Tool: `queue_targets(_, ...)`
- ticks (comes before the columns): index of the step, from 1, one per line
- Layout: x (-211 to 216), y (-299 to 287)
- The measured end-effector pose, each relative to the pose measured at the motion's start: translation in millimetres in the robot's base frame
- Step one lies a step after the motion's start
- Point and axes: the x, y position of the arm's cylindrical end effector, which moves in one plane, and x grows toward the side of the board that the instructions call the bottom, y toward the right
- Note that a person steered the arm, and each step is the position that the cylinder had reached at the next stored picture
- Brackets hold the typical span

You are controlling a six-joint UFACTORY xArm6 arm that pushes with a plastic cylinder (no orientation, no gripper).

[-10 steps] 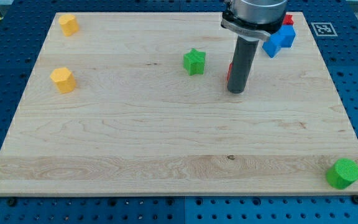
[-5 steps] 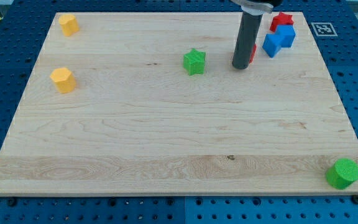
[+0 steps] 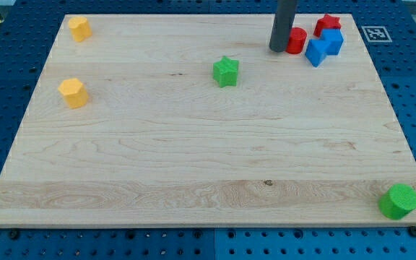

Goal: Push the red circle towards the group of the blocks

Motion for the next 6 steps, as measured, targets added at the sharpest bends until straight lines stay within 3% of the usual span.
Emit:
queue_targets(2,-21.0,1.1)
queue_targets(6,-22.3,54.1)
